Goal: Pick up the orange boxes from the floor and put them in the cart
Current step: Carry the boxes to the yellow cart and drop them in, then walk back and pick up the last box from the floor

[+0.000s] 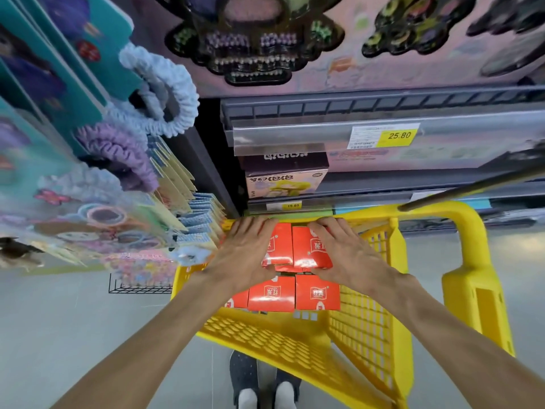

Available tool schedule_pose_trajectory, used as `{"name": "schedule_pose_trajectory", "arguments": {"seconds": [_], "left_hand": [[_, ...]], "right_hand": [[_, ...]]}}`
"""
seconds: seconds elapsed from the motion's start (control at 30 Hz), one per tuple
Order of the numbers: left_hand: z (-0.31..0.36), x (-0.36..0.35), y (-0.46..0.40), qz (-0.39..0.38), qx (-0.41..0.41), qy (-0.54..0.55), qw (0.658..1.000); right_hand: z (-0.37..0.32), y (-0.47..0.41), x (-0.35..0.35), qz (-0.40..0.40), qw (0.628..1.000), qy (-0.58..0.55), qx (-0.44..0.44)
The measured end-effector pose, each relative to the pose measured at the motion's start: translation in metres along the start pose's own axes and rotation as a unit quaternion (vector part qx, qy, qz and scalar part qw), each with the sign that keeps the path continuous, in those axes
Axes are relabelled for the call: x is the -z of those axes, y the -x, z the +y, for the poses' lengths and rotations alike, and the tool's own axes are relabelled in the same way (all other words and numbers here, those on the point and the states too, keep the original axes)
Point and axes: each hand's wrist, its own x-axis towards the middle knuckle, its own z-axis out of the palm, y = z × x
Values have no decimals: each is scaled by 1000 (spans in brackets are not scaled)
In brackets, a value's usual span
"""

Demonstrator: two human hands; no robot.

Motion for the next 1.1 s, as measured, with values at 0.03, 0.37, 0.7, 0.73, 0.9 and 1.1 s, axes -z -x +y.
{"name": "schedule_pose_trajectory", "arguments": {"seconds": [0.03,0.37,0.7,0.73,0.9,1.1], "left_hand": [[1,0,0,1,-3,-3,1000],[22,51,34,9,-40,47,998],[192,220,81,56,-222,75,971],[216,231,79,59,-243,74,965],[345,277,62,41,-359,21,932],[512,284,40,24,-460,-22,887]], "right_hand": [[1,1,0,6,1000,5,2],[-4,59,56,29,997,-45,-57],[3,291,194,128,971,-68,-188],[5,319,205,139,965,-69,-211],[24,453,240,185,925,-80,-322],[71,605,243,249,870,-84,-418]]}}
